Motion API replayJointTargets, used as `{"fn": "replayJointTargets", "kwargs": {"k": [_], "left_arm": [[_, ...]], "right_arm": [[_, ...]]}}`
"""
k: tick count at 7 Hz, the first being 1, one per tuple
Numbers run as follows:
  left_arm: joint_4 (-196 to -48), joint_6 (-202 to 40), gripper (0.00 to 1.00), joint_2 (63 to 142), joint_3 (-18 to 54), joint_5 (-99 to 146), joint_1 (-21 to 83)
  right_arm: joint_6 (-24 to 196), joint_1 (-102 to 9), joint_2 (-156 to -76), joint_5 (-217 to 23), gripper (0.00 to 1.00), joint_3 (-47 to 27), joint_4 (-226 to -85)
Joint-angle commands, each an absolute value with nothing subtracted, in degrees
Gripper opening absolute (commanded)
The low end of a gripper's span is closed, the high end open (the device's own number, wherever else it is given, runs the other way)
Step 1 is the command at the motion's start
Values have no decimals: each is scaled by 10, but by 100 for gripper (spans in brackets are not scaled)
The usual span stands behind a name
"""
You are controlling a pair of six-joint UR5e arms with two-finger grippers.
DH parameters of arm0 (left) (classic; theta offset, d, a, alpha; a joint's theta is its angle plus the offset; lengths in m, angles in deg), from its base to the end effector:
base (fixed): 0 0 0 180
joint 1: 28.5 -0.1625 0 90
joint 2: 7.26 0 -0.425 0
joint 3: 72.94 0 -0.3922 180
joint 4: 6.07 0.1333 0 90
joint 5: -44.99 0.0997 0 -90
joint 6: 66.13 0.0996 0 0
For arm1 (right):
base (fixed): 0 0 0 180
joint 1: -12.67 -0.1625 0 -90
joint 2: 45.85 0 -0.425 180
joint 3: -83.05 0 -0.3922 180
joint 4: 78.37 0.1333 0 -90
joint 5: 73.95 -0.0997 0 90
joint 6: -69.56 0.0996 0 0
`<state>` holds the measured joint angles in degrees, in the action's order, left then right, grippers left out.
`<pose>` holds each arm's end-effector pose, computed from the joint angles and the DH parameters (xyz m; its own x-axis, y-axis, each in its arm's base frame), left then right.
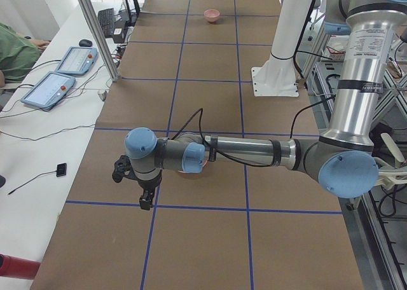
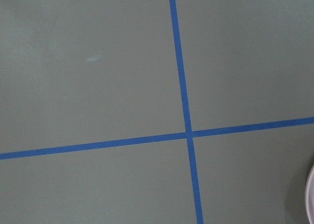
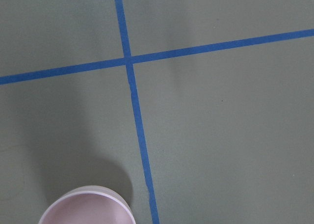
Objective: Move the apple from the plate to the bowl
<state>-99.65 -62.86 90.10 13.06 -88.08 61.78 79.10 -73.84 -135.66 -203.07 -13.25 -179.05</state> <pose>-0.0680 -0.5534 0.6212 0.7300 0.1354 -0.6699 -0.0368 0.9865 0.1593 0.0408 -0.4883 0.6275 0.7765 0.1638 0.6084 -0.0689 0.9819 -0.1763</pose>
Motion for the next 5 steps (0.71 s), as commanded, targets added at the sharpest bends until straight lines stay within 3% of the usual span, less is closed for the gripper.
{"fn": "replayJointTargets", "kwargs": {"k": [1,5], "left_arm": [[-1003,-628,99,895,153,-884,616],[-1011,-627,99,884,191,-886,615]], "right_arm": [[795,-709,-1328,-2037,100,-136,-1765],[784,-708,-1371,-2182,100,-132,-1715]]}}
